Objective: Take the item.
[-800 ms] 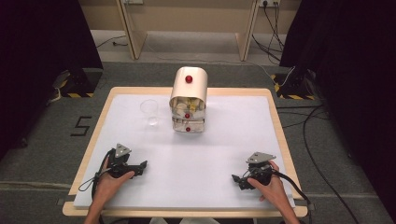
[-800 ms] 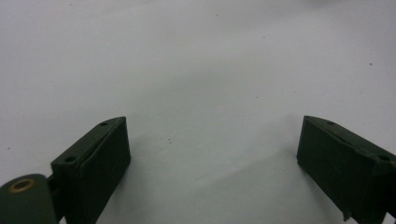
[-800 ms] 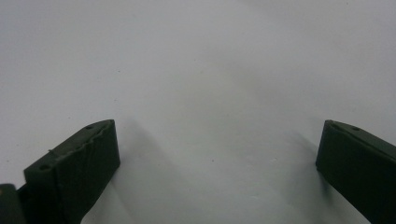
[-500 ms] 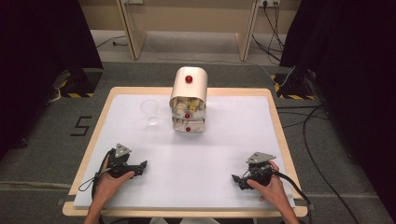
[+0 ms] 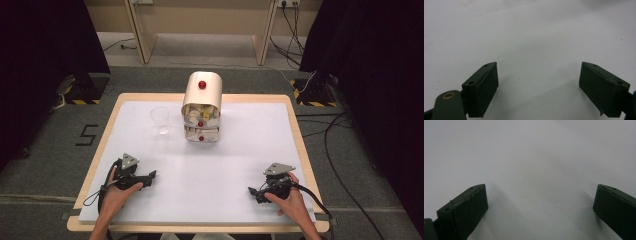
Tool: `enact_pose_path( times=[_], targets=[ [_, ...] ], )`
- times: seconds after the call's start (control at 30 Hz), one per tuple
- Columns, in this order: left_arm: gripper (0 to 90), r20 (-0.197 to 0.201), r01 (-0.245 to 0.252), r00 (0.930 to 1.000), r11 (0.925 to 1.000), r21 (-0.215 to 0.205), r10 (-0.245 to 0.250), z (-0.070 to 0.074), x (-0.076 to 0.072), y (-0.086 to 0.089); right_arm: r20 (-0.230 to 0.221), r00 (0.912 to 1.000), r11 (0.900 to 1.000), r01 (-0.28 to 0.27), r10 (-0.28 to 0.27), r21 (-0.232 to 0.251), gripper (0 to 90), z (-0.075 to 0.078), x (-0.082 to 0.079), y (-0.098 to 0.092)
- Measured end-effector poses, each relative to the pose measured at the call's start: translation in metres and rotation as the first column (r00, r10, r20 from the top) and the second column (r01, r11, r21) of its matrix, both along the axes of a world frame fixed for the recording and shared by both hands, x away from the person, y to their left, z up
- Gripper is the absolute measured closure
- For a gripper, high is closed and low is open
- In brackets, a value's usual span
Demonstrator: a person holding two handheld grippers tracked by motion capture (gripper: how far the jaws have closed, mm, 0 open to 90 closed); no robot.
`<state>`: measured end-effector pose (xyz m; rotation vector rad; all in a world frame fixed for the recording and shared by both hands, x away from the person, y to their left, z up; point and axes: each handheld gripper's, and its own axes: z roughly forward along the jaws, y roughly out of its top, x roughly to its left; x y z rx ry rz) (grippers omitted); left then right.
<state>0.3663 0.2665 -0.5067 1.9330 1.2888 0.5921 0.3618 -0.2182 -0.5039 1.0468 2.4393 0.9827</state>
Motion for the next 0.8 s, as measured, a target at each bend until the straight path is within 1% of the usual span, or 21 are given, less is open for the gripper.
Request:
enact_pose_path(
  times=[0.03,0.07,0.13,0.17,0.23,0.3,0.33,0.37,0.4,0.43,0.53,0.57,0.6,0.63,0.67,0.7,0.73,0.77,0.8],
  targets=[
    [15.6,0.000,0.000,1.0000,1.0000,0.000,0.000,0.000,0.000,0.000,0.000,1.0000,1.000,0.000,0.000,0.000,0.1,0.000,0.000,0.000],
    [15.6,0.013,0.003,0.9999,1.0000,-0.008,-0.003,0.004,0.000,0.000,0.000,1.0000,1.000,0.000,0.000,0.000,0.2,0.000,0.000,0.000],
    [15.8,0.028,0.014,0.9995,0.9998,-0.018,-0.013,0.008,-0.001,-0.002,0.000,1.0000,1.000,0.000,0.000,0.000,0.2,0.000,0.000,0.000],
    [15.8,0.031,0.023,0.9993,0.9996,-0.017,-0.022,0.010,-0.001,-0.003,0.000,1.0000,1.000,0.000,0.000,0.000,0.2,0.000,0.000,0.000],
    [15.8,0.037,0.026,0.9990,0.9994,-0.022,-0.025,0.011,-0.001,-0.004,0.000,1.0000,1.000,0.000,0.000,0.000,0.1,0.000,0.000,0.000],
    [16.0,0.055,0.053,0.9972,0.9981,-0.032,-0.051,0.016,0.000,-0.008,0.000,1.0000,1.000,0.000,0.000,0.000,0.2,0.000,0.000,0.000],
    [16.0,0.055,0.053,0.9972,0.9981,-0.032,-0.051,0.016,0.000,-0.008,0.000,1.0000,1.000,0.000,0.000,0.000,0.2,0.000,0.000,0.000],
    [15.9,0.066,0.073,0.9953,0.9966,-0.038,-0.070,0.019,0.001,-0.011,0.002,1.0000,1.000,-0.001,0.001,-0.001,0.1,0.000,0.000,0.000],
    [15.6,0.066,0.073,0.9953,0.9966,-0.038,-0.070,0.019,0.001,-0.011,0.003,1.0000,1.000,-0.001,0.001,-0.001,0.1,0.000,0.000,0.000],
    [15.3,0.074,0.088,0.9936,0.9956,-0.033,-0.085,0.024,0.003,-0.017,0.002,1.0000,1.000,-0.001,0.001,0.000,0.1,0.000,0.000,0.000],
    [15.3,0.077,0.102,0.9921,0.9944,-0.029,-0.099,0.028,0.004,-0.022,0.002,1.0000,1.000,-0.001,0.001,-0.001,0.2,0.000,0.000,0.000],
    [15.3,0.089,0.124,0.9886,0.9918,-0.029,-0.121,0.033,0.006,-0.027,0.003,1.0000,1.000,-0.001,0.001,-0.001,0.1,0.000,0.000,0.000],
    [15.3,0.089,0.124,0.9886,0.9918,-0.029,-0.121,0.033,0.006,-0.027,0.003,1.0000,1.000,-0.001,0.001,-0.001,0.1,0.000,0.000,0.000],
    [15.2,0.105,0.138,0.9854,0.9898,-0.033,-0.134,0.039,0.006,-0.032,-0.001,1.0000,1.000,0.000,0.000,0.000,0.2,0.000,0.000,0.000],
    [15.2,0.112,0.146,0.9837,0.9885,-0.039,-0.141,0.042,0.006,-0.035,-0.001,1.0000,1.000,0.000,0.000,0.000,0.2,0.000,0.000,0.000],
    [15.2,0.116,0.155,0.9822,0.9868,-0.048,-0.148,0.045,0.007,-0.037,0.002,1.0000,1.000,0.000,0.000,-0.001,0.1,0.000,0.000,0.000],
    [15.1,0.116,0.155,0.9822,0.9868,-0.048,-0.148,0.045,0.007,-0.037,0.002,1.0000,1.000,0.000,0.000,-0.001,0.1,0.000,0.000,0.000],
    [15.1,0.119,0.175,0.9787,0.9831,-0.055,-0.168,0.050,0.007,-0.042,0.002,1.0000,1.000,-0.001,0.001,-0.001,0.1,0.000,0.000,0.000],
    [15.1,0.119,0.175,0.9787,0.9831,-0.055,-0.168,0.050,0.007,-0.042,0.001,1.0000,1.000,0.000,0.000,0.000,0.1,0.000,0.000,0.000]
  ],
)
